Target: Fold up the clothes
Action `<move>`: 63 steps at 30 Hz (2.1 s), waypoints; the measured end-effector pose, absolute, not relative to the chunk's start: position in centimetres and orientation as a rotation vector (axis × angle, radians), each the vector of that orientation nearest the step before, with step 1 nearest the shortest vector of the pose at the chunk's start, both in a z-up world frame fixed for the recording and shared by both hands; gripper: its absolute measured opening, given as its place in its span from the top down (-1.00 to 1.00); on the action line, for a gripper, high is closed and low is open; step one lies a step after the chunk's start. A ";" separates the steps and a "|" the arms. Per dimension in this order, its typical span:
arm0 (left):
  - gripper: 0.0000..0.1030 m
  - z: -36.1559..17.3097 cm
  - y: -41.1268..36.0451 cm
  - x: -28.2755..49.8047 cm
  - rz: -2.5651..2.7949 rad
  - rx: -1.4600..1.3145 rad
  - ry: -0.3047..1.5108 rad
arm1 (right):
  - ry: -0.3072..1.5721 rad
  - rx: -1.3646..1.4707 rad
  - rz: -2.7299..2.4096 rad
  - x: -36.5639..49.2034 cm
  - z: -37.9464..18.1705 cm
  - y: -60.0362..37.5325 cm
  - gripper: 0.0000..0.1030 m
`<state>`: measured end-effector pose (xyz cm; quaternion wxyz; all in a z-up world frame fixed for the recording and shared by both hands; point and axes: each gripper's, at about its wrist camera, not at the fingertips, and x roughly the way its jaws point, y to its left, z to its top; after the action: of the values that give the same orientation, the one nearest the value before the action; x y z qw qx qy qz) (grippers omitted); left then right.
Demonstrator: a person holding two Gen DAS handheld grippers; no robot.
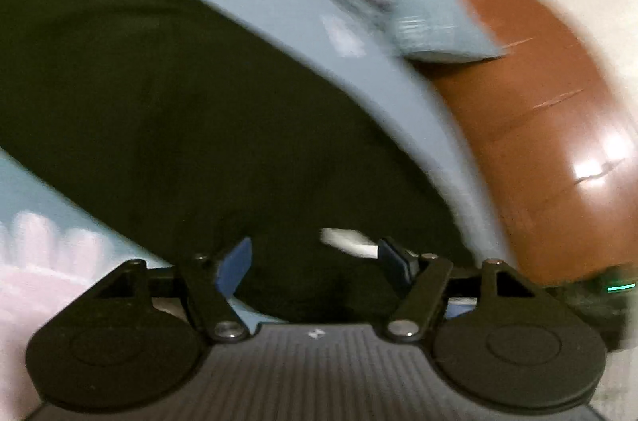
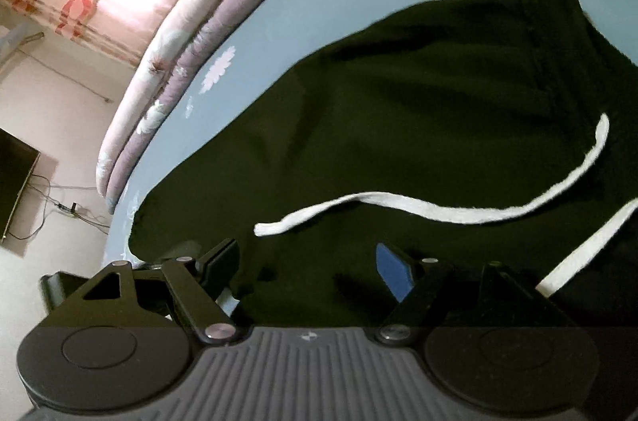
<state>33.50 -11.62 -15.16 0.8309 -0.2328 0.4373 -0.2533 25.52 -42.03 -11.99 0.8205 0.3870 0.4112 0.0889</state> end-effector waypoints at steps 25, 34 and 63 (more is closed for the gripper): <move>-0.60 -12.2 -15.5 31.4 -0.694 -0.117 0.945 | 0.706 0.540 -0.424 23.6 -11.8 -51.0 -0.55; -0.73 -10.2 -9.8 39.2 -0.476 -0.322 0.866 | 0.722 0.516 -0.398 24.6 -12.7 -50.0 -0.55; -0.44 -6.7 14.0 40.6 0.247 -0.577 0.754 | 0.615 0.486 -0.428 24.2 -11.2 -48.3 -0.56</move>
<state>40.65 13.98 -6.74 0.8820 -0.2773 0.3623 0.1184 24.19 -48.34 -11.17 0.9020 0.2350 0.2974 -0.2068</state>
